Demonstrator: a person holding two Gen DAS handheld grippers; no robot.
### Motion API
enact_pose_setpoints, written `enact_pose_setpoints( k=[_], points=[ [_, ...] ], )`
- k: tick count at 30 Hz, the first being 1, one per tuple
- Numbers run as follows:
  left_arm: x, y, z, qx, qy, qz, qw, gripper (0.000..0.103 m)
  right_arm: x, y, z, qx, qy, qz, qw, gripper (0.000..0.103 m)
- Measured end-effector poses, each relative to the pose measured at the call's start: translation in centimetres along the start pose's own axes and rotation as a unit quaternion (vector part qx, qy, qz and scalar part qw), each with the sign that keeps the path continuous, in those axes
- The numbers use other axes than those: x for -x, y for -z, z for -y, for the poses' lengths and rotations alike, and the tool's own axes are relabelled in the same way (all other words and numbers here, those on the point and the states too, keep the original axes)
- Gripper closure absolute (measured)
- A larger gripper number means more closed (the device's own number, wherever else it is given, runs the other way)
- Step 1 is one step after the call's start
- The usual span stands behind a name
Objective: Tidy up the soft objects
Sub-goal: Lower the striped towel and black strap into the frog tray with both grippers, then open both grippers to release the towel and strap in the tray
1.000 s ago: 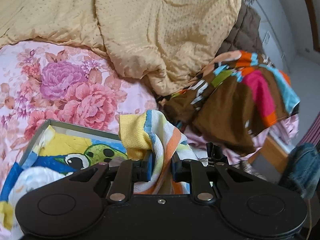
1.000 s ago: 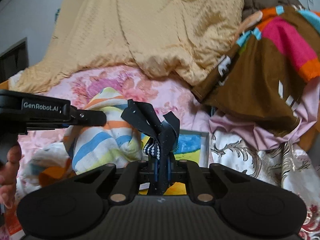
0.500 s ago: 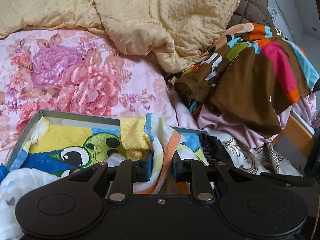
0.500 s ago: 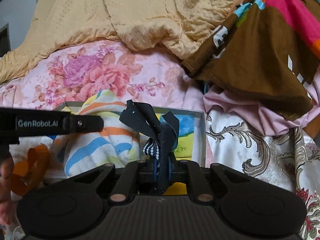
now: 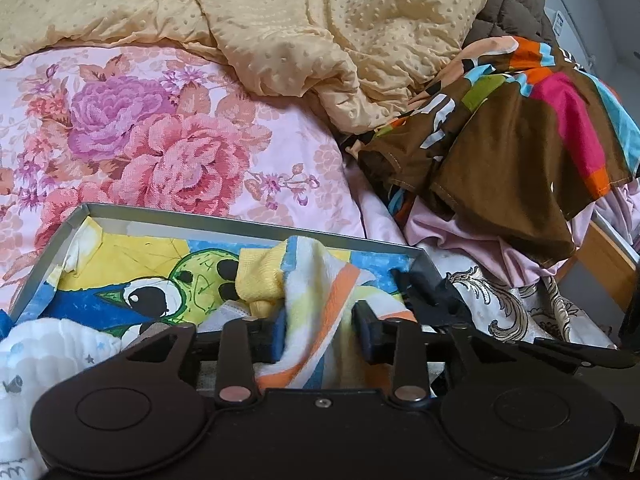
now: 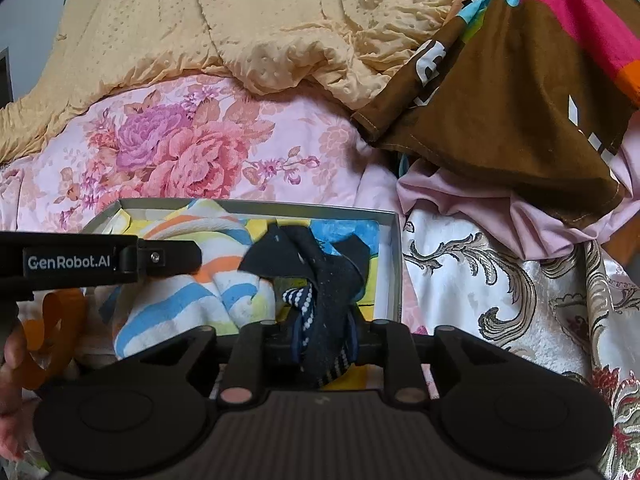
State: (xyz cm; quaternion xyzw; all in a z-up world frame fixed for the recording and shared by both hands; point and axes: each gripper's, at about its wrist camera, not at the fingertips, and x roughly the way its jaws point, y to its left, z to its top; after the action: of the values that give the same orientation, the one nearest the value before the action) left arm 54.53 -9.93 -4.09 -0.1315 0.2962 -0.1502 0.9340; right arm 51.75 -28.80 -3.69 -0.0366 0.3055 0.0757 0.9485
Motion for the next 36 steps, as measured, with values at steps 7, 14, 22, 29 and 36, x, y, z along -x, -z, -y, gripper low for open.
enact_pose_setpoints(
  k=[7,14,22,29,36],
  points=[
    [0.4,0.0,0.2,-0.004,-0.005,0.009,0.9999,0.043,0.3,0.1,0.2,-0.002,0.002,0.006,1.000,0.050],
    [1.0,0.1,0.1,-0.003,-0.013,0.023,0.9997,0.023,0.9,0.3,0.7,-0.010,0.014,0.015,1.000,0.030],
    [2.2,0.2,-0.1,0.001,-0.034,0.049,0.9982,0.003,1.8,0.5,1.2,-0.023,0.022,0.034,0.999,0.010],
    [3.1,0.3,-0.7,0.008,-0.056,0.061,0.9965,0.001,2.8,0.4,1.3,-0.031,0.024,0.057,0.998,0.000],
    [4.0,0.3,-0.9,-0.006,-0.083,0.069,0.9941,0.001,3.1,0.2,0.9,-0.030,0.032,0.067,0.997,0.000]
  ],
)
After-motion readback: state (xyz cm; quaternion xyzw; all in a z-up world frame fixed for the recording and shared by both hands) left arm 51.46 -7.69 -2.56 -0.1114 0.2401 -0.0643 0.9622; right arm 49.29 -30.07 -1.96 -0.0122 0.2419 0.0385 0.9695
